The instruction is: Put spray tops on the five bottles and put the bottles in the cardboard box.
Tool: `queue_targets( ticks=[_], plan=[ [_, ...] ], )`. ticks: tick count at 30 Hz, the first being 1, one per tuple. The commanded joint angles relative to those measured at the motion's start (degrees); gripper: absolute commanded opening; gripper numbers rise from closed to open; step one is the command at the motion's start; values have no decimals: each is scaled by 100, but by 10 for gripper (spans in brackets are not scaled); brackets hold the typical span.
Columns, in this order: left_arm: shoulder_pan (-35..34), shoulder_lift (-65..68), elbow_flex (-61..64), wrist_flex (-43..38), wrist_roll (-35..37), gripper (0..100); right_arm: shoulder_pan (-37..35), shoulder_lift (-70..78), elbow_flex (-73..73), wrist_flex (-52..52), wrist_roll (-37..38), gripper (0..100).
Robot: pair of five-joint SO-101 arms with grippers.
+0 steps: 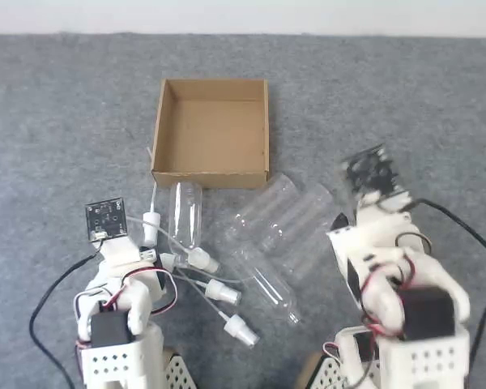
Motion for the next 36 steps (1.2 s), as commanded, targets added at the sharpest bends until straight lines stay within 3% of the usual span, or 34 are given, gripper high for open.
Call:
queue_targets(
  ticks=[1,9,13,20,26,36],
  plan=[
    [-9,-97,-75,35,0,12,-75,382,-396,22,-747,92],
    [-9,-97,-75,35,0,12,-92,1042,-246,-400,-1459,95],
    [-9,-97,-75,35,0,12,-119,1420,-149,-435,-2576,102],
    [-9,-97,-75,35,0,12,-593,2158,-149,-259,-3367,309],
    [-9,-97,-75,35,0,12,-989,2607,-149,-374,-3824,314],
    [-9,-97,-75,35,0,12,-971,3820,-149,-963,-4369,314]
  ],
)
